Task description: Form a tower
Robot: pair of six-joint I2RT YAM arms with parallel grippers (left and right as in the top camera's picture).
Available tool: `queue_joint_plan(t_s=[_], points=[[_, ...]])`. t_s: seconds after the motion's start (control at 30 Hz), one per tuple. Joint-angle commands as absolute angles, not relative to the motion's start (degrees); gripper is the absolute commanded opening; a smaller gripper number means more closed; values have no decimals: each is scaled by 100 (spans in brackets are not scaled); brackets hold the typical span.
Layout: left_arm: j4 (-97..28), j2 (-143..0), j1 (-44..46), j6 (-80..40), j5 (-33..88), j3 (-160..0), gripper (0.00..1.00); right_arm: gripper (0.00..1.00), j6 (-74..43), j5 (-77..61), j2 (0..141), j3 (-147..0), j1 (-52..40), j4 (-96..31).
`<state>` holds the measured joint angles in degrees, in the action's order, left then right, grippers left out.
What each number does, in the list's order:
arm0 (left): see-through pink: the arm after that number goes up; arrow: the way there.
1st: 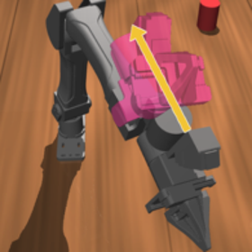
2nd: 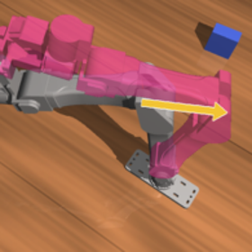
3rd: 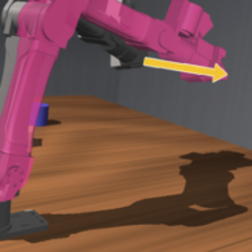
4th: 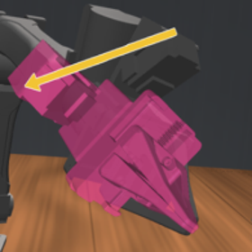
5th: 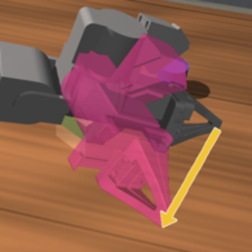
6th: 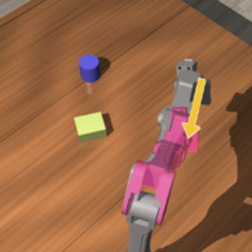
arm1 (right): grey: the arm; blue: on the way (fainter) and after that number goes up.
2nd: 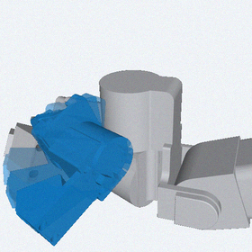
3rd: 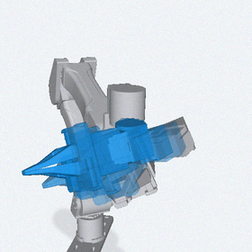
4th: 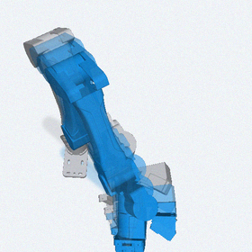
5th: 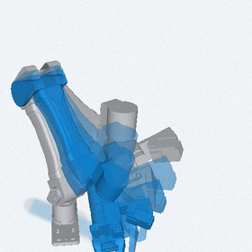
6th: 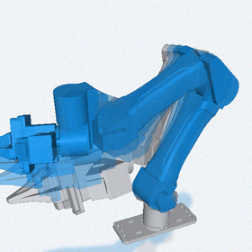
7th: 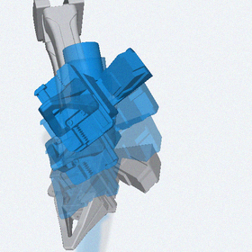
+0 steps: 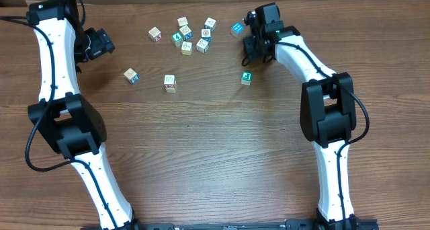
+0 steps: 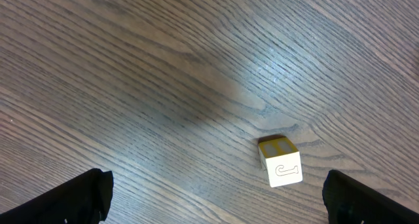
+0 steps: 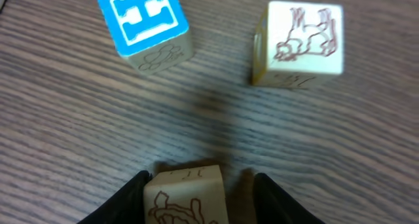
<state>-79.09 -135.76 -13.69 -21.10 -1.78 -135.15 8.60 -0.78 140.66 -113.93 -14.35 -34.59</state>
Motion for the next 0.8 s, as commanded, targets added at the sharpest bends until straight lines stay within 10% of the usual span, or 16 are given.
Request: queue_joint_plan(t_s=[0.0,0.77], points=[[-7902,-13467,-1369,-2233,-191,-13618,99,49,926,36,13974,-11375,-1406,-3437],[-7902,-13467,-1369,-2233,-191,-13618,100,26,412,-12,12822,-11375,-2056,-4117]])
